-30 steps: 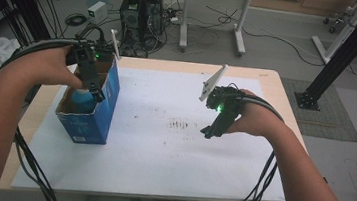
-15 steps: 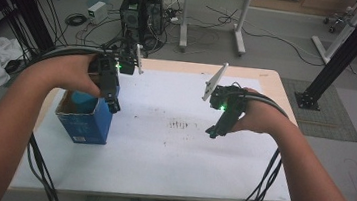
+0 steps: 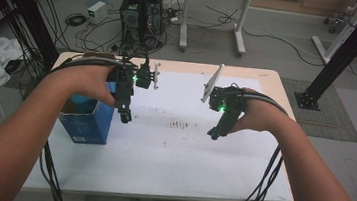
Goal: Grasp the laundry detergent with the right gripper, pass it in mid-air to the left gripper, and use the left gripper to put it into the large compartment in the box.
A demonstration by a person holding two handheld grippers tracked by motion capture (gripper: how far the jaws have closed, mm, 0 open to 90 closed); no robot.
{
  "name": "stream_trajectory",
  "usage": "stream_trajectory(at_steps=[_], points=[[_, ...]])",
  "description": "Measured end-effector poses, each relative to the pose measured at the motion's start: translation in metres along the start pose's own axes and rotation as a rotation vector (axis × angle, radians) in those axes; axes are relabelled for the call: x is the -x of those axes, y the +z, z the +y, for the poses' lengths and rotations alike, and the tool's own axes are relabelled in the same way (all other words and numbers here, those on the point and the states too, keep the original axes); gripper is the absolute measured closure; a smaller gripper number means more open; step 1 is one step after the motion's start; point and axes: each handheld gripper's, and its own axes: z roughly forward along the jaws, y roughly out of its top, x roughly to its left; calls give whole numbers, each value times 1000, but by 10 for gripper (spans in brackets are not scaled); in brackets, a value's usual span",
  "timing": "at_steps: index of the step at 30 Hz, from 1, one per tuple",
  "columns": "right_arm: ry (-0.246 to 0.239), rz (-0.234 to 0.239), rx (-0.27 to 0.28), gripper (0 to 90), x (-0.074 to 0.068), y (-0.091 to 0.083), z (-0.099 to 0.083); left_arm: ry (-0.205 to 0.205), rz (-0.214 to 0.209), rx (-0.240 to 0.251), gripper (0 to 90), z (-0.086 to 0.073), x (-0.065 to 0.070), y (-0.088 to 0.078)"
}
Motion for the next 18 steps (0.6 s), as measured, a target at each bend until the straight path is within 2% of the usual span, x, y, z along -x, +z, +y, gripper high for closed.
stream_trajectory(at_steps=[4,8,9,10,11,12,13,14,16,17,18], points=[[-16,11,-21,133,1,1,1,23,-10,-5,57,5,-2,6],[-19,18,-29,133,3,4,0,10,-14,2,58,8,-5,11],[0,36,-26,133,2,4,0,0,-5,8,58,8,-6,13],[-52,24,-44,133,6,3,-1,-4,-11,10,58,8,-6,14],[-61,30,-47,133,7,3,-1,3,-12,4,57,8,-8,14],[-50,33,-43,133,7,4,-1,-2,-5,5,57,9,-8,14],[4,34,-37,133,3,5,0,8,-12,6,57,9,-9,15],[6,35,-39,133,3,5,0,-7,-13,21,58,9,-9,16],[-10,37,-41,133,5,6,-1,7,-10,14,57,9,-10,17],[6,33,-37,133,4,6,0,1,-15,18,57,10,-10,18],[-1,39,-33,133,4,7,0,-1,-13,19,57,10,-10,19]])
